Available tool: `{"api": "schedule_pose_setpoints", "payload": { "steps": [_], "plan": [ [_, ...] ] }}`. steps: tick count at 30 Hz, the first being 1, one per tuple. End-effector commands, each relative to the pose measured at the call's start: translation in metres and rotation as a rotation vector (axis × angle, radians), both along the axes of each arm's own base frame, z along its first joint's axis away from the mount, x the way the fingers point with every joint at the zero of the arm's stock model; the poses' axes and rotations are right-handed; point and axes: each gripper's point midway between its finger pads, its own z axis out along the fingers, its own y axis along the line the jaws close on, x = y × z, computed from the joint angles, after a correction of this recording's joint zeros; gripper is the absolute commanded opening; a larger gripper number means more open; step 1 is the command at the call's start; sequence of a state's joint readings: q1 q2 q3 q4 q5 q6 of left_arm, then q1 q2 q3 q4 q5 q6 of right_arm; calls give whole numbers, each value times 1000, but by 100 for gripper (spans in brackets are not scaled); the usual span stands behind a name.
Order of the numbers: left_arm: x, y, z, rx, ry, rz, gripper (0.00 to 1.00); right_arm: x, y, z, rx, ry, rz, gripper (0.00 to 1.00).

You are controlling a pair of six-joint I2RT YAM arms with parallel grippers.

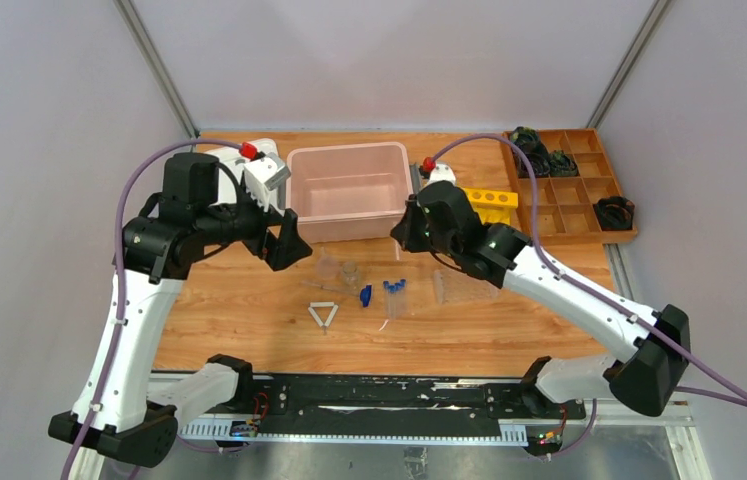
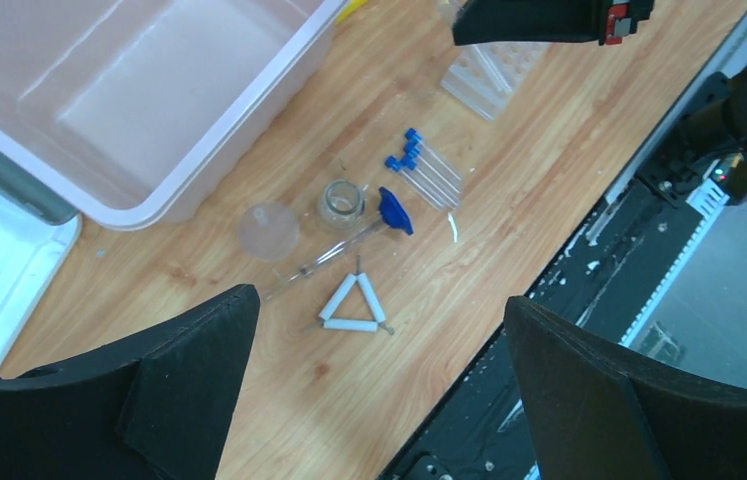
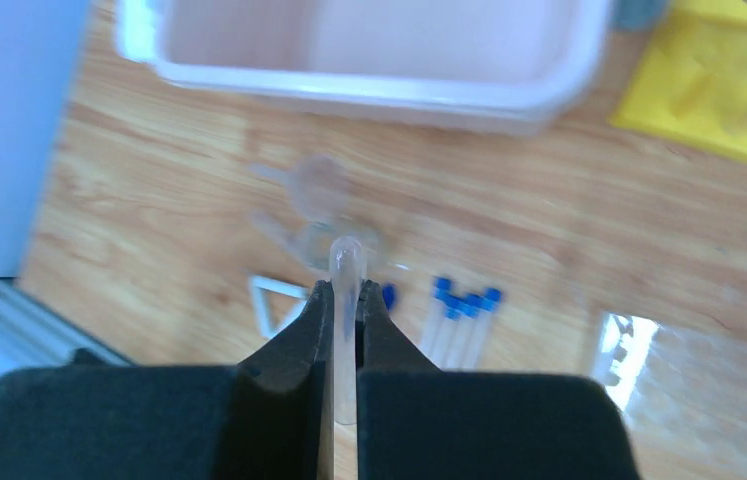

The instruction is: Organize the chemistry lab equipment

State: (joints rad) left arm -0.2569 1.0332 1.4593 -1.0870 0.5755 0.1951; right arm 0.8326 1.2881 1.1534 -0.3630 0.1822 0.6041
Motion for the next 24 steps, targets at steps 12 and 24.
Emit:
{"api": "schedule_pose_setpoints", "payload": {
  "steps": [12,24],
  "plan": [
    [-10,-34,6,-272,60,-41,83,-44,148,149,437,-225,185,0],
    [-8,-36,-4,-288,84,-40,46,-50,151,163,508,-263,189,0]
  ]
}}
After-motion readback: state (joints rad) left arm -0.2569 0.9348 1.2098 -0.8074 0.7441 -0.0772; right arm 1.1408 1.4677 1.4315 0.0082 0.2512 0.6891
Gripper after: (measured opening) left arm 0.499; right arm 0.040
